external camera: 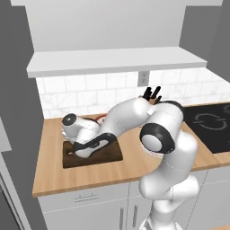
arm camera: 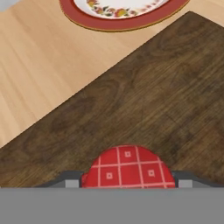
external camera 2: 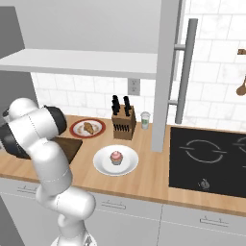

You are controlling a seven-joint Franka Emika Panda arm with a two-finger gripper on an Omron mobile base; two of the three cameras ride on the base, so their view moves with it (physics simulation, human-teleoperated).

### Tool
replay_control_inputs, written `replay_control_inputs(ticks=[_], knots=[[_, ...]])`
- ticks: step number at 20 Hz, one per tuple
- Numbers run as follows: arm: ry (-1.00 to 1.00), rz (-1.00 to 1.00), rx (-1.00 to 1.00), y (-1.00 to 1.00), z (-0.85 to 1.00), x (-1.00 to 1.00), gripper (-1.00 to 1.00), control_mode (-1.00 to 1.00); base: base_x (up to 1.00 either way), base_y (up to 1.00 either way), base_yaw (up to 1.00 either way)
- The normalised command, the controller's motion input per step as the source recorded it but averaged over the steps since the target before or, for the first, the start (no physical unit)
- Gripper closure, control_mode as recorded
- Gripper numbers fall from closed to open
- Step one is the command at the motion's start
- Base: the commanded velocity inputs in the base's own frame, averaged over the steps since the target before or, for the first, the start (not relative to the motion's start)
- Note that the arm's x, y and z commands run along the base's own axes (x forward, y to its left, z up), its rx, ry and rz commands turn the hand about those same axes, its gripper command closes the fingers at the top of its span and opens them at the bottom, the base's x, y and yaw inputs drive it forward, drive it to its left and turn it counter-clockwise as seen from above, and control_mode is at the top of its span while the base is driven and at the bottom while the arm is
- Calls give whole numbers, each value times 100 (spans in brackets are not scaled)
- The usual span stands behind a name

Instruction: From the different types of pastries on the counter, select a croissant and place it on the cutting board. Then retrieve a jar of jam from the cabinet and place it alongside the croissant on the cutting board.

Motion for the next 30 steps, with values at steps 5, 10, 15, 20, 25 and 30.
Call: replay_control_inputs(ticks=[5,10,15,20,25,30], knots=[[13,0,-1,16,-29,11,-100,-100,0,0,0],[5,0,0,0,-19,3,-100,-100,0,0,0],[1,0,0,0,-15,0,-100,-100,0,0,0],[0,0,9,-14,3,-12,-100,-100,0,0,0],[-1,0,22,-28,37,-32,-100,-100,0,0,0],[0,0,23,-36,49,0,-100,-100,0,0,0]])
